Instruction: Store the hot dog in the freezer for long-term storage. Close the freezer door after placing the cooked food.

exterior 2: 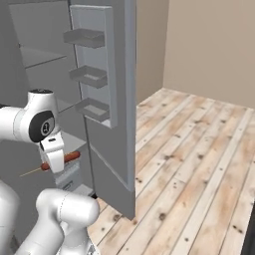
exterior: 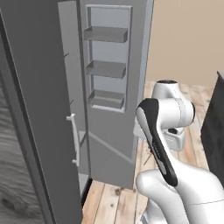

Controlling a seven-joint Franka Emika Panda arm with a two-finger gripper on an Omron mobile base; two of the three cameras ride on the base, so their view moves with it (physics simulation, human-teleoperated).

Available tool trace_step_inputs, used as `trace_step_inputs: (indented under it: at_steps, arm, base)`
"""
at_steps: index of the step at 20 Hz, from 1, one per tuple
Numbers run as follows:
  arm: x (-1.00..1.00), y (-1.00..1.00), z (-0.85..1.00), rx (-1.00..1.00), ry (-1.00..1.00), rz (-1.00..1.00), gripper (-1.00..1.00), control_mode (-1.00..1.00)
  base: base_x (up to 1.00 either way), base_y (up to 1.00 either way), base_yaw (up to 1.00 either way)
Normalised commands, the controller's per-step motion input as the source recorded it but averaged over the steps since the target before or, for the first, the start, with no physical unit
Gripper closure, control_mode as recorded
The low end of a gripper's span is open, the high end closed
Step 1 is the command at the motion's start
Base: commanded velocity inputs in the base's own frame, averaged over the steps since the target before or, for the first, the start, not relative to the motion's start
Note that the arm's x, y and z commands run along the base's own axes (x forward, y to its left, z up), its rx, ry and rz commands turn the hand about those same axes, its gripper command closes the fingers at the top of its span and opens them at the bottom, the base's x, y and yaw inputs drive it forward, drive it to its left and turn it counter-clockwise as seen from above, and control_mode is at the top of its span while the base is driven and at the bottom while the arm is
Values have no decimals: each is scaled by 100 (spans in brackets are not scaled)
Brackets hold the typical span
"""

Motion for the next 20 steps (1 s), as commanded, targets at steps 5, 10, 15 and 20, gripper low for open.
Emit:
trace_step_inputs:
  at_steps: [5,10,15,20]
  arm:
    - [0,0,0,0,0,0,100,100]
    - [0,0,0,0,0,0,100,100]
    - [0,0,0,0,0,0,100,100]
    - [0,0,0,0,0,0,100,100]
  base:
    - [62,0,0]
    - [40,2,5]
    - [22,-2,19]
    - [6,-4,24]
